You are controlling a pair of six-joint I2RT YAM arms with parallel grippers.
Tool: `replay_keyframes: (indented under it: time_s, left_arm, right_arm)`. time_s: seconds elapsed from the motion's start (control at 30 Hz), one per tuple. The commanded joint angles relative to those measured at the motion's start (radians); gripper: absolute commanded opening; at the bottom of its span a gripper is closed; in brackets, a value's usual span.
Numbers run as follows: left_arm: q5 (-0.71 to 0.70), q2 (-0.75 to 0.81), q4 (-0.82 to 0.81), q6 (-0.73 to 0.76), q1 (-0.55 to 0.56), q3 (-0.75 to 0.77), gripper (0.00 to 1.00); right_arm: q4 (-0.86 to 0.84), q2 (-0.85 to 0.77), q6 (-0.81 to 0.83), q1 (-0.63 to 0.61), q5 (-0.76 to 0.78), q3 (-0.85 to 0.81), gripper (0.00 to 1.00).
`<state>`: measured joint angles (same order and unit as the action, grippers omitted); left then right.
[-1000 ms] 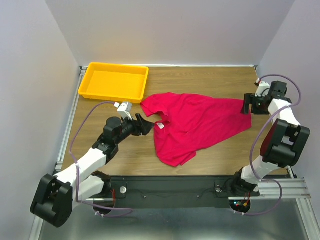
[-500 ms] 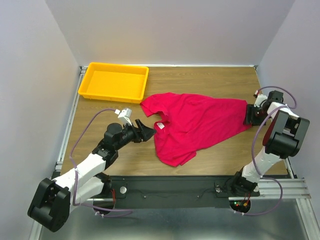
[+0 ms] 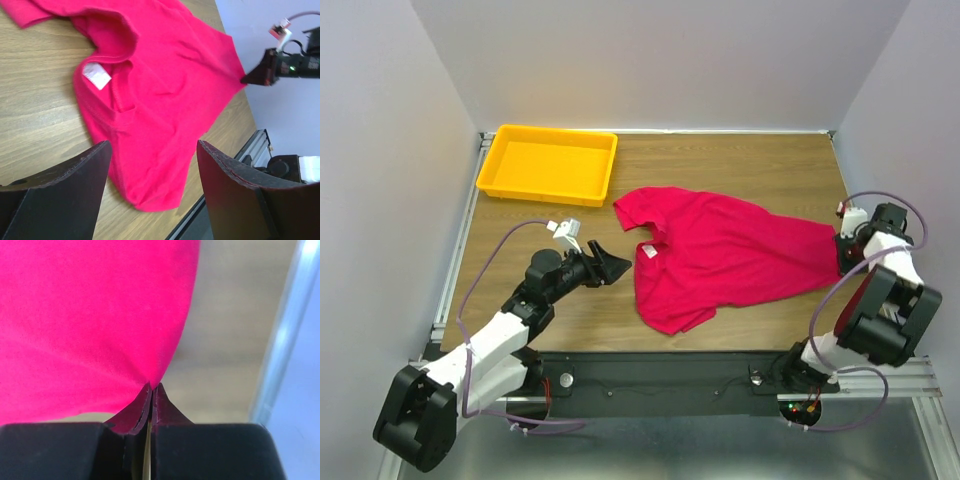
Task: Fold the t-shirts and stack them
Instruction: Flatten the tshirt out
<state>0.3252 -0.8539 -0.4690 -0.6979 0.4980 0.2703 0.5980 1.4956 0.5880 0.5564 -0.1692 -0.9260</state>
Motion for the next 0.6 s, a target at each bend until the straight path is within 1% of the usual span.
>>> replay_keyframes:
  time_s: [0.0,0.03,0.07,0.1,0.13,0.17,0.2,0.23,0.27,0.3,0.33,0.37,0.4,0.43,0.47,0.5,0.53,0.57]
  left_arm:
    - [0.002,0.021,-0.007,0.026,0.005,0.027,0.8]
    - [0.002,0.018,-0.003,0.029,0.005,0.032,0.8]
    - [0.005,0.009,0.0,0.035,0.005,0.038,0.8]
    - [0.005,-0.002,0.001,0.046,0.005,0.043,0.8]
    - [0.005,-0.002,0.001,0.049,0.005,0.046,0.8]
    - [0.003,-0.01,0.001,0.054,0.005,0.05,0.8]
    - [0.003,-0.022,0.001,0.061,0.005,0.058,0.8]
    - [0.0,-0.028,0.001,0.07,0.005,0.063,0.8]
    - [-0.003,-0.042,0.001,0.075,0.005,0.072,0.8]
    - [-0.002,-0.048,0.001,0.078,0.005,0.079,0.8]
    - [-0.003,-0.054,-0.002,0.09,0.005,0.086,0.8]
    - [-0.006,-0.057,-0.002,0.095,0.005,0.092,0.8]
    - [-0.008,-0.063,-0.003,0.1,0.005,0.101,0.8]
    - [-0.014,-0.065,-0.003,0.106,0.005,0.112,0.8]
    - [-0.018,-0.066,-0.003,0.107,0.005,0.112,0.8]
    - [-0.02,-0.065,-0.002,0.109,0.005,0.119,0.8]
    - [-0.025,-0.065,-0.003,0.107,0.005,0.124,0.8]
    - [-0.028,-0.056,-0.003,0.103,0.005,0.124,0.8]
  right_arm:
    - [0.14,-0.19,0.275,0.06,0.148,0.08,0.01]
    - [0.155,-0.219,0.303,0.065,0.158,0.081,0.01]
    - [0.169,-0.242,0.337,0.071,0.163,0.098,0.15]
    - [0.187,-0.285,0.338,0.076,0.133,0.079,0.44]
    - [0.195,-0.3,0.334,0.077,0.105,0.079,0.44]
    - [0.2,-0.308,0.323,0.079,0.068,0.037,0.58]
    - [0.213,-0.308,0.285,0.079,0.021,-0.002,0.86]
    - [0.217,-0.301,0.26,0.077,-0.031,-0.038,0.93]
    - [0.236,-0.252,0.224,0.077,-0.156,-0.122,0.97]
    - [0.243,-0.217,0.207,0.077,-0.227,-0.161,0.97]
    - [0.25,-0.177,0.197,0.077,-0.377,-0.193,0.97]
    - [0.259,-0.125,0.194,0.074,-0.454,-0.23,0.97]
    - [0.288,-0.025,0.225,0.047,-0.52,-0.285,0.97]
    - [0.289,0.092,0.219,-0.01,-0.574,-0.315,0.97]
    - [0.284,0.094,0.219,-0.01,-0.585,-0.344,0.97]
    - [0.284,0.201,0.21,-0.068,-0.598,-0.415,0.97]
    - [0.275,0.247,0.193,-0.09,-0.607,-0.453,0.97]
    - [0.264,0.337,0.15,-0.126,-0.618,-0.488,0.95]
